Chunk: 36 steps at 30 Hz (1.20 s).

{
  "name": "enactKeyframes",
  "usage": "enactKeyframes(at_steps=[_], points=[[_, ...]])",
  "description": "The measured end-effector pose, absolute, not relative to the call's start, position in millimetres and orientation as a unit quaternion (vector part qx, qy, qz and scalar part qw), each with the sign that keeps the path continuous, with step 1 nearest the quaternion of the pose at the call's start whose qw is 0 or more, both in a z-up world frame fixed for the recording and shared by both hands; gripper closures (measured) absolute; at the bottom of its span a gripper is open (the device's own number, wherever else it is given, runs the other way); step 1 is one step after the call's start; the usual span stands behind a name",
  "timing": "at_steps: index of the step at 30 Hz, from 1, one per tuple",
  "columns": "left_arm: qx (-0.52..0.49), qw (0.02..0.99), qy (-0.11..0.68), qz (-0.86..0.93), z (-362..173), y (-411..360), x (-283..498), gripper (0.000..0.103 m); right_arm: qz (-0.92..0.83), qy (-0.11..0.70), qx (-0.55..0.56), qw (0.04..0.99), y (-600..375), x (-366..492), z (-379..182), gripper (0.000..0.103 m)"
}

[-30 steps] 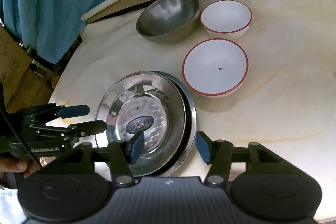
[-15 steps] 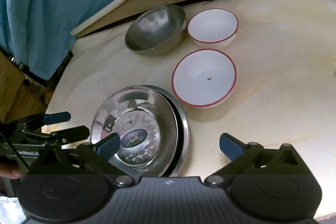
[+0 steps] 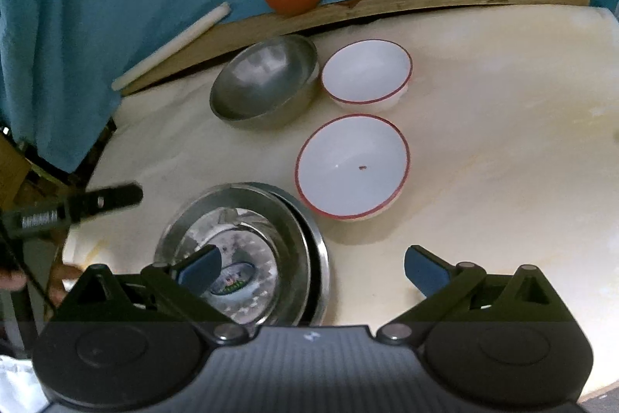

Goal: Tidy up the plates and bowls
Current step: 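Move both grippers to the steel bowl and close them on its rim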

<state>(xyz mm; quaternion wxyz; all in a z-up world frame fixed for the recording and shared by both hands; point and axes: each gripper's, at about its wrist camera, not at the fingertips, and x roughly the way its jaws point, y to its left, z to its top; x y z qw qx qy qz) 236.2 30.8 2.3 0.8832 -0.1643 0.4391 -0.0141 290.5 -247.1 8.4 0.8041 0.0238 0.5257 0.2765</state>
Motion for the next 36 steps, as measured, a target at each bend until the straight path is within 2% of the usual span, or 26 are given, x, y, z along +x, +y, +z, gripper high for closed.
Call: enactKeyframes(at_steps=[10,24,27,31,36], points=[[-0.212,0.888,0.407,-0.029,-12.5,48.7,275.0,0.001,0.231,0.506,-0.015,0.831,-243.5,292.8,27.3,0.0],[-0.241,0.874,0.42,-0.023,-23.8,56.1,337.4,0.001,0.229,0.448,0.057,0.863,-217.8,332.4,37.2,0.001],[-0.24,0.866,0.44,-0.014,-30.3,56.0,353.1,0.001,0.238,0.439,0.062,0.864,-200.6,349.7,34.5,0.007],[-0.233,0.862,0.451,-0.015,-35.8,53.7,366.0,0.001,0.233,0.451,0.078,0.858,-181.0,372.3,23.3,0.021],[-0.224,0.856,0.465,-0.026,-42.1,49.2,374.8,0.013,0.218,0.47,0.09,0.851,-170.1,381.2,10.0,0.037]])
